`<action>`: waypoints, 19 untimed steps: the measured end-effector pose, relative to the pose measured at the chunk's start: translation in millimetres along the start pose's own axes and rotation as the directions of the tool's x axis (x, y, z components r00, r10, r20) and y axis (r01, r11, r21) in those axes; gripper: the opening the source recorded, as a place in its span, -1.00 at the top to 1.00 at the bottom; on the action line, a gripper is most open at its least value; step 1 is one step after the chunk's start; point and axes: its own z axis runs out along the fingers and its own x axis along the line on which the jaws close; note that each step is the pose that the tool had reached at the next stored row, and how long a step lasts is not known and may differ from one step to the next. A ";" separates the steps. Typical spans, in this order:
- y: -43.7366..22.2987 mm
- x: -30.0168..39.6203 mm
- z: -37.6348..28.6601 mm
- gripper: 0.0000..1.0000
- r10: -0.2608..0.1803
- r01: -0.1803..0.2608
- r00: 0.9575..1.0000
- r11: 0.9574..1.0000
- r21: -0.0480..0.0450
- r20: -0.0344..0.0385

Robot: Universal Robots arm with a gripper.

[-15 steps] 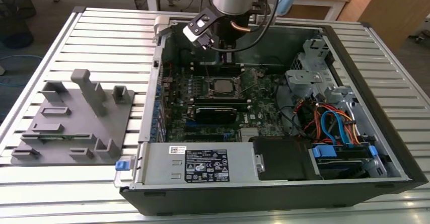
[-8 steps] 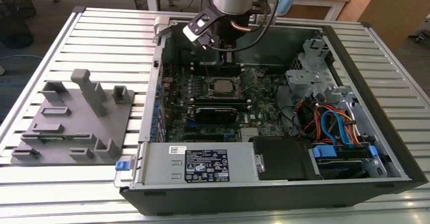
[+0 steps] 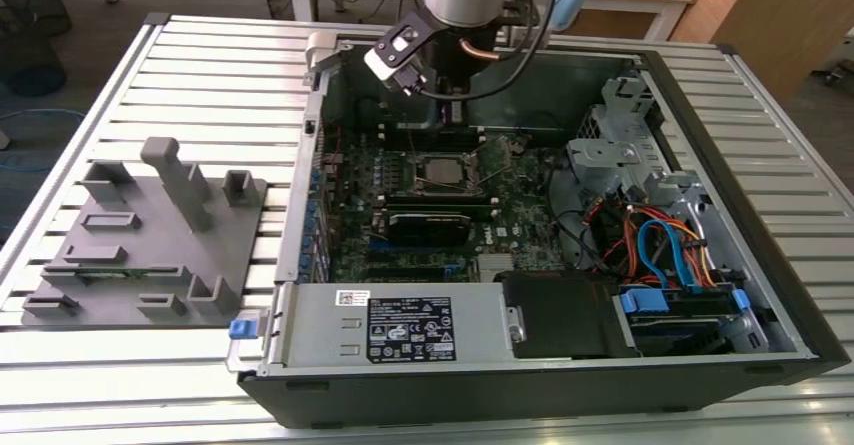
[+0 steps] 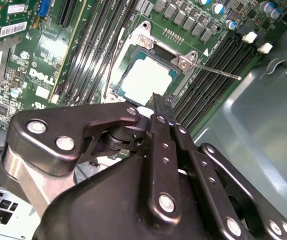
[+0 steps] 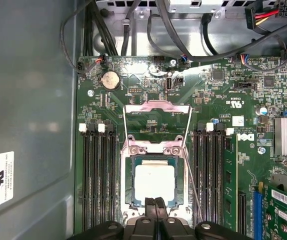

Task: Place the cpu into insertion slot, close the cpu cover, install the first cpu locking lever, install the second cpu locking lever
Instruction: 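Close the cpu cover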

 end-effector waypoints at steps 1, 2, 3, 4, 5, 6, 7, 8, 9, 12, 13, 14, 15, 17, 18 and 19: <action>0.0 0.0 -1.2 0.80 0.000 0.000 1.000 1.000 0.000 0.000; 0.1 0.1 -2.4 0.80 0.000 0.000 1.000 1.000 0.000 0.000; 0.1 0.1 -3.7 0.80 0.000 0.000 1.000 1.000 0.000 0.000; 0.1 0.2 -4.9 0.80 0.000 0.000 1.000 1.000 0.000 0.000; 0.1 0.2 -5.5 0.80 0.000 0.000 1.000 1.000 0.000 0.000; 0.2 0.2 -5.5 0.80 0.000 0.000 1.000 1.000 0.000 0.000; 0.3 0.2 -5.5 0.80 0.000 0.000 1.000 1.000 0.000 0.000; 0.7 0.2 -5.5 0.80 0.000 0.000 1.000 1.000 0.000 0.000; 0.9 0.2 -5.5 0.80 0.000 0.000 1.000 1.000 0.000 0.001; 1.5 0.2 -5.5 0.80 0.000 0.000 1.000 1.000 0.000 0.001; 1.7 0.2 -5.5 0.80 0.000 0.000 1.000 1.000 0.000 0.001; 1.9 0.2 -5.6 0.80 0.000 0.000 1.000 1.000 0.000 0.001; 2.2 0.2 -5.5 0.80 0.000 0.000 1.000 1.000 0.000 0.001; 3.2 0.2 -5.5 0.80 0.000 0.000 1.000 1.000 0.000 0.001; 3.9 0.2 -5.5 0.80 0.000 0.000 1.000 1.000 0.000 0.001; 4.4 0.2 -5.5 0.80 0.000 0.000 1.000 1.000 0.001 0.001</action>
